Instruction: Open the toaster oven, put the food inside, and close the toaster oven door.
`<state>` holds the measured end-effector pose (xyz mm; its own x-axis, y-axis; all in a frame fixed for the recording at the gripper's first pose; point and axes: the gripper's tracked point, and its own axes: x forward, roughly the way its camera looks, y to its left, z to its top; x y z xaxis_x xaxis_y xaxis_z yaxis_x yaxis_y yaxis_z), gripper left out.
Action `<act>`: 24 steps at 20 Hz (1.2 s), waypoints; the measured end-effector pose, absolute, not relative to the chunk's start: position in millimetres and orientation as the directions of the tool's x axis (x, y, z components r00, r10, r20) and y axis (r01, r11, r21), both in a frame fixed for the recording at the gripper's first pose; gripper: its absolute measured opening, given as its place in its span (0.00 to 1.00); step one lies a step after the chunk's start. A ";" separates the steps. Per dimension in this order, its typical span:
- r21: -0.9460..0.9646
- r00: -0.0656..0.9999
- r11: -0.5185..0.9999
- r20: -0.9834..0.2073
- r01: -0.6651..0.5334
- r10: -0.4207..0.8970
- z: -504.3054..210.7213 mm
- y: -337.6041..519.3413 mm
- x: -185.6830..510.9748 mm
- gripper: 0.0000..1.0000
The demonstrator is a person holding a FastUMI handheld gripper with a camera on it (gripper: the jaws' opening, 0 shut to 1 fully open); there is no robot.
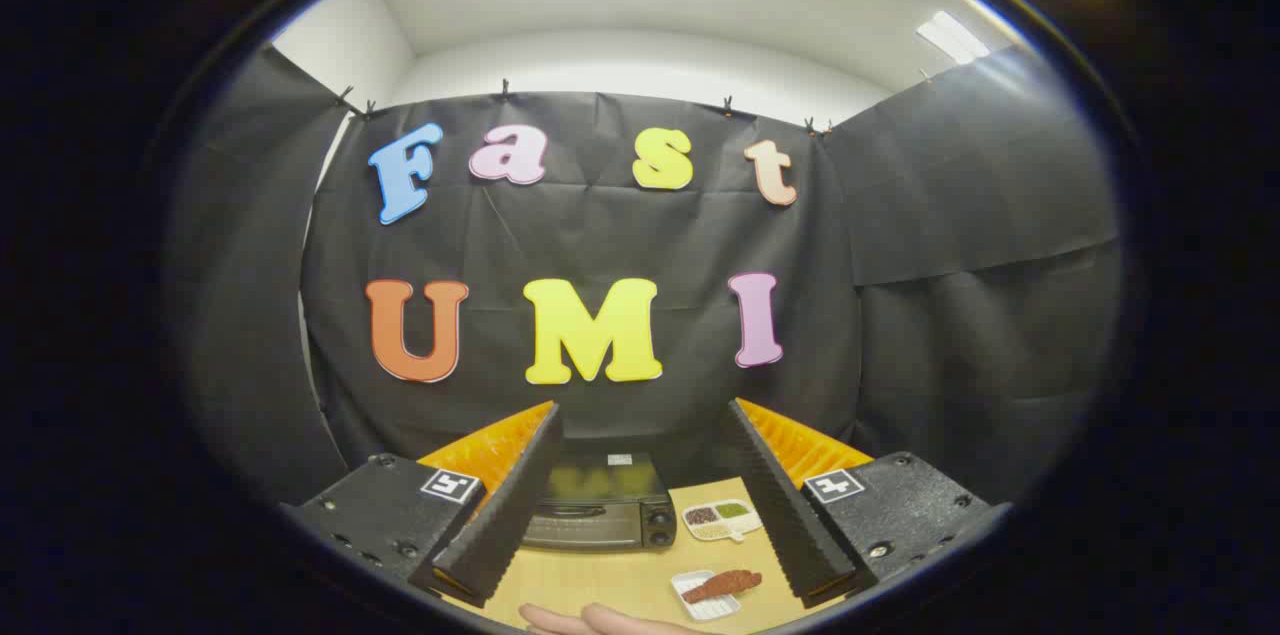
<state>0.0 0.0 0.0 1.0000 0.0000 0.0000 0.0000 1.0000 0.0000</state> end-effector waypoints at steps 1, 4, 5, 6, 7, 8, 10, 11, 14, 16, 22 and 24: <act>-0.002 1.000 1.000 0.002 -0.002 0.002 0.9 0.1 -0.2 1.00; -0.011 1.000 1.000 0.006 -0.002 0.002 2.1 -1.0 -1.3 1.00; -0.010 1.000 1.000 0.007 0.000 0.000 2.0 -1.7 -0.7 1.00; -0.010 1.000 1.000 0.005 0.000 0.000 0.9 -2.7 0.5 1.00; -0.011 1.000 1.000 0.003 0.000 0.000 -0.6 -2.2 1.7 1.00; -0.012 1.000 1.000 -0.003 0.002 -0.002 -2.4 -2.2 3.3 1.00; -0.013 1.000 1.000 -0.012 0.004 -0.004 -4.8 -1.8 9.2 1.00; -0.014 1.000 1.000 -0.014 0.003 -0.004 -5.1 -1.3 12.6 1.00; -0.015 0.999 1.000 -0.033 -0.002 0.001 -21.8 1.6 31.8 1.00; -0.004 0.998 1.000 -0.056 -0.030 0.029 -36.3 12.9 51.0 1.00; -0.004 0.982 0.998 -0.176 -0.063 0.061 -107.5 39.6 142.0 1.00; 0.001 0.963 0.996 -0.256 -0.085 0.082 -142.3 55.7 169.5 1.00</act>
